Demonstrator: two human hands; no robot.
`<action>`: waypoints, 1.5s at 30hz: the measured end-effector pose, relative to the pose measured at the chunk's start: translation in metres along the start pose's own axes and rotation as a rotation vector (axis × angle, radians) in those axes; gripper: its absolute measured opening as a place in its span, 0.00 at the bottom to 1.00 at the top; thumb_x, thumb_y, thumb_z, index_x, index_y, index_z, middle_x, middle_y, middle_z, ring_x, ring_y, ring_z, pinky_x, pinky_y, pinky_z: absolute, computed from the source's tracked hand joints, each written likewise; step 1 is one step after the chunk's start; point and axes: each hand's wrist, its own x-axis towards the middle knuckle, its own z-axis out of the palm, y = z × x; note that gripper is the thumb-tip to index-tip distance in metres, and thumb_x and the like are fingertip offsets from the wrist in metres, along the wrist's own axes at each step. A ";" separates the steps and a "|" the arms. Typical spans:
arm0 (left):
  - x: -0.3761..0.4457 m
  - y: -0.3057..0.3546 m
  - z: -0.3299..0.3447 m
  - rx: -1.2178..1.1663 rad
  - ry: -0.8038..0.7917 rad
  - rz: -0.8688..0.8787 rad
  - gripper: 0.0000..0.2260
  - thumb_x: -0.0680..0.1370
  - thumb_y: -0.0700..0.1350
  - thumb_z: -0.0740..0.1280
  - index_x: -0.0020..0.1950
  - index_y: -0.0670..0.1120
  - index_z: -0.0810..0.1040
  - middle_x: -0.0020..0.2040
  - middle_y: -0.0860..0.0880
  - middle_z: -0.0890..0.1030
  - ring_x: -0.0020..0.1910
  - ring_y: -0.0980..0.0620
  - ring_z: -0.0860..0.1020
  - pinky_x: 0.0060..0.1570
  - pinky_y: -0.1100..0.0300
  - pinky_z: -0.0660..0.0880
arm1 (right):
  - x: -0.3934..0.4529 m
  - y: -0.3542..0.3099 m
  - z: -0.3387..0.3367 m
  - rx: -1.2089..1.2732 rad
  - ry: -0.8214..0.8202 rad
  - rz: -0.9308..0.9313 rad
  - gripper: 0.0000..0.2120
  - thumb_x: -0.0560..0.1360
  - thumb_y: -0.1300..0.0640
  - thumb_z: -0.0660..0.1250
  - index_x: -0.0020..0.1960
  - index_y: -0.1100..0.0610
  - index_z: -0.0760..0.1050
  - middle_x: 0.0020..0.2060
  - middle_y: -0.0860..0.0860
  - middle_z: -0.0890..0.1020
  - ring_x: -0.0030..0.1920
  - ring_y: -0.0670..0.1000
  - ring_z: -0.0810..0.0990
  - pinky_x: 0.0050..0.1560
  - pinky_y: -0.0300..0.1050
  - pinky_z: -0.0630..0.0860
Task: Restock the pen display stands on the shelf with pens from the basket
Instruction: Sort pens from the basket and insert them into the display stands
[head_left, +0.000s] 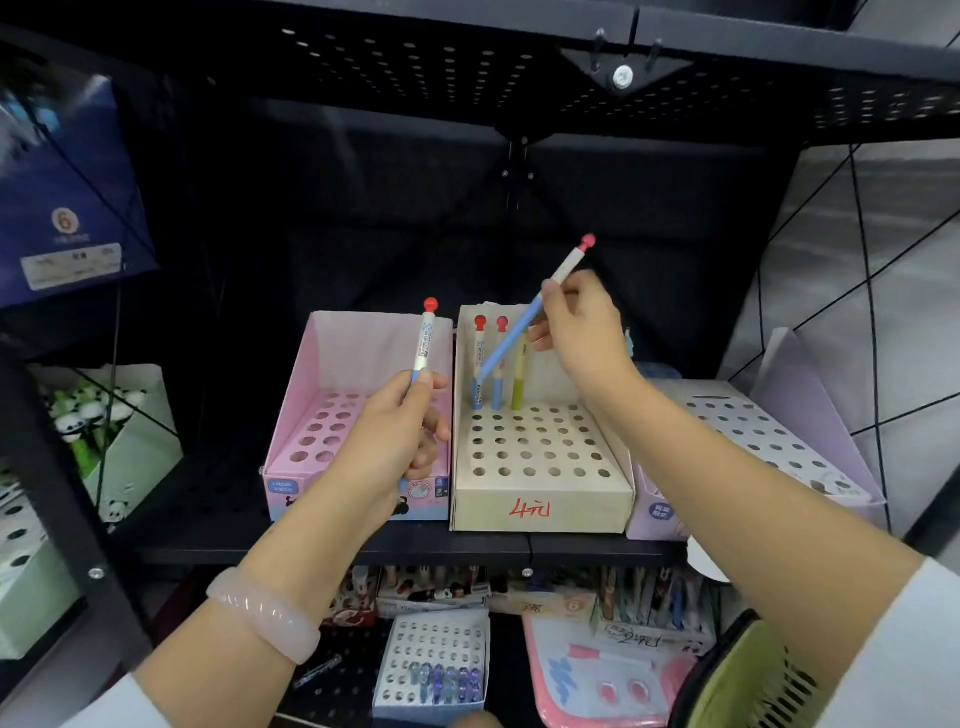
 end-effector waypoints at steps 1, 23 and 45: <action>0.000 0.001 -0.001 -0.015 0.009 -0.008 0.11 0.82 0.49 0.54 0.50 0.48 0.74 0.24 0.51 0.74 0.18 0.57 0.62 0.18 0.68 0.57 | 0.002 0.003 -0.001 -0.087 0.015 -0.044 0.07 0.81 0.55 0.57 0.44 0.53 0.67 0.36 0.52 0.80 0.31 0.44 0.80 0.35 0.37 0.78; -0.005 -0.005 -0.010 -0.017 0.060 0.050 0.06 0.80 0.42 0.58 0.46 0.46 0.73 0.28 0.53 0.75 0.21 0.59 0.67 0.20 0.66 0.64 | -0.018 0.036 0.043 -0.721 -0.378 -0.073 0.08 0.80 0.56 0.57 0.50 0.60 0.70 0.44 0.59 0.81 0.43 0.58 0.79 0.42 0.47 0.74; -0.001 -0.002 -0.032 0.900 -0.049 0.333 0.22 0.79 0.49 0.61 0.72 0.51 0.62 0.72 0.51 0.66 0.70 0.52 0.63 0.67 0.55 0.62 | -0.013 0.011 0.004 -0.085 -0.047 -0.077 0.07 0.80 0.57 0.60 0.43 0.56 0.70 0.36 0.52 0.81 0.34 0.42 0.81 0.38 0.35 0.79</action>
